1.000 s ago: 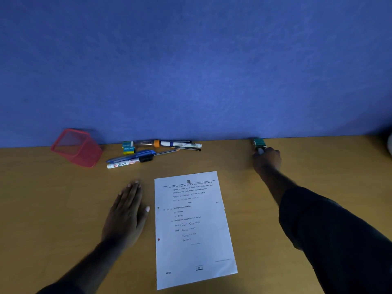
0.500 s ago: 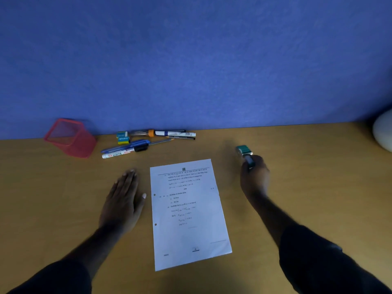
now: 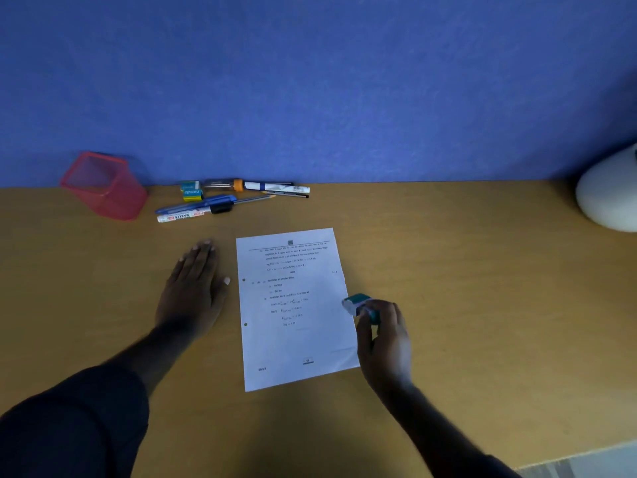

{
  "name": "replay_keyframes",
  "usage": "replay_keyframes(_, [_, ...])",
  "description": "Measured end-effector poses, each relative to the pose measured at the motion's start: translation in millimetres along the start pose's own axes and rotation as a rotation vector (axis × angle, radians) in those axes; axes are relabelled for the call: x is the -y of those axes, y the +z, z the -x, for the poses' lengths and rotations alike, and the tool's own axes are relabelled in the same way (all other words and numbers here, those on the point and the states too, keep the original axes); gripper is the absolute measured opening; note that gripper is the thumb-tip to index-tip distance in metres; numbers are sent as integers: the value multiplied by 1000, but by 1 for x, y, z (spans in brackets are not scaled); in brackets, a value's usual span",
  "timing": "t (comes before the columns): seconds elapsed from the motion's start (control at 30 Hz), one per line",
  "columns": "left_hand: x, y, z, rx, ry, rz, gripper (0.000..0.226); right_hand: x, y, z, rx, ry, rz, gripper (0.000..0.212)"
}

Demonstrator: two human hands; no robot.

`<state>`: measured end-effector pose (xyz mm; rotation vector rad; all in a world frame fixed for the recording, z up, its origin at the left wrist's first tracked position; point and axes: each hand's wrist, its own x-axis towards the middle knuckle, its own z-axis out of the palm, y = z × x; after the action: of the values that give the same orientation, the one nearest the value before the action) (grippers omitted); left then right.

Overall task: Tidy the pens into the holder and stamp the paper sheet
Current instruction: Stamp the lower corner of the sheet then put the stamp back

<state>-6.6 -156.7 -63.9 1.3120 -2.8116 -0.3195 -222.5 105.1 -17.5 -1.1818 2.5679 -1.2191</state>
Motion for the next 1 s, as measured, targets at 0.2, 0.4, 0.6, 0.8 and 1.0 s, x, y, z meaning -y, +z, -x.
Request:
replay_keyframes(0.2, [-1, 2, 1, -14, 6, 25, 72, 5, -4, 44, 121, -14, 143, 10])
replay_keyframes(0.4, [3, 8, 2, -28, 3, 17, 64, 12, -11, 54, 168, 6, 234, 9])
replay_keyframes(0.6, [5, 9, 1, -16, 8, 3, 66, 22, -8, 45, 181, 13, 278, 13])
replay_keyframes(0.8, [3, 7, 1, -9, 2, 4, 67, 28, -2, 48, 189, 20, 322, 15])
replay_keyframes(1.0, [2, 5, 0, -6, 4, 13, 66, 26, 1, 49, 178, -5, 368, 18])
